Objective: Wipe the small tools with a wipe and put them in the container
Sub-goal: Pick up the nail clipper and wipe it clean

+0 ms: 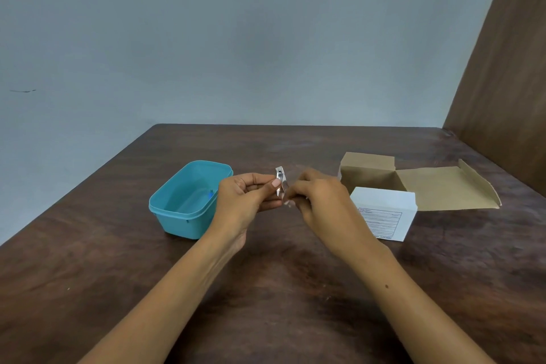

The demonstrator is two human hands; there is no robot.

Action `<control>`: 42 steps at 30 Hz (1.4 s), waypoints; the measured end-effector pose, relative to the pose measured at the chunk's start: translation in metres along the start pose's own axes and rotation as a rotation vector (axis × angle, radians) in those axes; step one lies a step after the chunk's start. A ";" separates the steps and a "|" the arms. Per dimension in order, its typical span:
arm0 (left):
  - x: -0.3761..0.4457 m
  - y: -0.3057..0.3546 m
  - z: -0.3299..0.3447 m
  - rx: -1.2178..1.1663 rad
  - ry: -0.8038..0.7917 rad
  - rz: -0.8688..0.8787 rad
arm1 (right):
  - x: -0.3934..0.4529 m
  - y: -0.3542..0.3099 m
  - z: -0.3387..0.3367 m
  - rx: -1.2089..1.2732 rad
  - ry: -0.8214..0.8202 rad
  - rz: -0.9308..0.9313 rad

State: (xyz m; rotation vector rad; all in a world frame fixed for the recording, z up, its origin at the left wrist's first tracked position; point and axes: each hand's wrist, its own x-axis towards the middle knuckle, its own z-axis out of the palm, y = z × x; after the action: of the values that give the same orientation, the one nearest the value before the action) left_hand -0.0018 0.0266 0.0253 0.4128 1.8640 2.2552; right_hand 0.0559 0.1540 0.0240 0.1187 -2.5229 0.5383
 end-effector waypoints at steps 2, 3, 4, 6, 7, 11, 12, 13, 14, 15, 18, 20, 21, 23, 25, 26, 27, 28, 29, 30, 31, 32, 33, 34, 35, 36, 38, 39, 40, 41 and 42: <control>0.000 0.001 0.000 0.005 0.012 0.039 | -0.002 -0.001 0.003 -0.012 -0.034 -0.005; 0.000 0.002 0.001 0.016 0.023 0.067 | -0.003 -0.002 0.004 -0.016 -0.009 -0.016; 0.001 0.002 0.001 0.024 0.036 0.093 | -0.003 -0.003 0.005 -0.012 0.026 -0.029; 0.001 0.005 -0.001 0.007 0.050 0.124 | -0.002 -0.003 0.005 0.068 0.118 -0.041; 0.002 0.006 -0.002 -0.012 0.050 0.126 | -0.001 -0.002 0.003 0.133 0.164 -0.034; 0.001 0.008 -0.006 -0.039 0.049 0.107 | 0.000 -0.001 -0.007 0.320 0.318 0.036; 0.000 0.007 -0.005 -0.030 0.041 0.105 | 0.000 -0.001 -0.008 0.326 0.350 0.046; 0.000 0.006 -0.005 -0.016 0.029 0.106 | 0.000 -0.003 -0.009 0.312 0.378 0.048; -0.001 0.005 -0.004 0.001 0.016 0.107 | 0.000 -0.003 -0.009 0.291 0.400 0.044; -0.001 0.005 -0.003 0.014 0.005 0.110 | 0.000 -0.003 -0.008 0.273 0.418 0.041; -0.002 0.005 -0.002 0.032 -0.021 0.122 | 0.000 -0.002 -0.006 0.300 0.450 0.084; -0.003 0.006 -0.001 0.026 -0.051 0.118 | 0.000 -0.002 -0.006 0.439 0.410 0.174; -0.003 0.005 -0.001 0.019 -0.061 0.111 | 0.000 -0.003 -0.005 0.497 0.378 0.207; -0.003 0.004 -0.001 0.006 -0.059 0.095 | 0.000 -0.003 -0.004 0.531 0.341 0.214; -0.002 0.002 -0.002 -0.003 -0.053 0.072 | 0.000 -0.004 -0.003 0.506 0.337 0.182; -0.002 0.002 -0.002 -0.004 -0.058 0.056 | -0.001 -0.004 -0.002 0.488 0.336 0.166; -0.002 0.001 -0.001 -0.002 -0.068 0.039 | -0.001 -0.004 -0.001 0.473 0.332 0.155; -0.002 0.002 -0.001 0.000 -0.083 0.021 | -0.002 -0.004 0.000 0.459 0.330 0.151; -0.002 0.002 -0.001 -0.004 -0.098 0.004 | -0.002 -0.004 0.000 0.448 0.329 0.149; -0.003 0.002 -0.001 -0.012 -0.113 -0.015 | -0.002 -0.003 0.000 0.441 0.327 0.147; -0.003 0.003 -0.002 -0.022 -0.130 -0.034 | -0.003 -0.003 0.000 0.437 0.323 0.147; -0.003 0.004 -0.003 -0.032 -0.152 -0.054 | -0.003 -0.003 -0.001 0.437 0.320 0.150; -0.002 0.005 -0.004 -0.041 -0.177 -0.076 | -0.003 -0.003 -0.002 0.440 0.319 0.158; -0.002 0.006 -0.004 -0.051 -0.200 -0.101 | -0.003 -0.003 -0.002 0.445 0.320 0.169; -0.002 0.006 -0.004 -0.062 -0.219 -0.125 | -0.002 -0.003 -0.003 0.452 0.322 0.180; -0.002 0.006 -0.004 -0.068 -0.233 -0.145 | -0.002 -0.003 -0.003 0.456 0.322 0.191; -0.002 0.006 -0.004 -0.058 -0.248 -0.159 | -0.002 -0.003 -0.003 0.452 0.315 0.204; -0.002 0.006 -0.004 -0.047 -0.255 -0.159 | -0.003 -0.003 -0.003 0.442 0.309 0.209; -0.002 0.007 -0.004 -0.039 -0.263 -0.161 | -0.003 -0.003 -0.003 0.428 0.301 0.212; -0.001 0.007 -0.004 -0.036 -0.273 -0.167 | -0.003 -0.004 -0.004 0.414 0.292 0.215; -0.001 0.008 -0.005 -0.037 -0.285 -0.174 | -0.003 -0.003 -0.005 0.407 0.285 0.218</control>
State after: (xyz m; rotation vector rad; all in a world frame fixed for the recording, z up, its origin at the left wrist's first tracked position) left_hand -0.0018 0.0203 0.0322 0.5144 1.6456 1.9965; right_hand 0.0612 0.1527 0.0271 -0.0798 -2.1329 1.0726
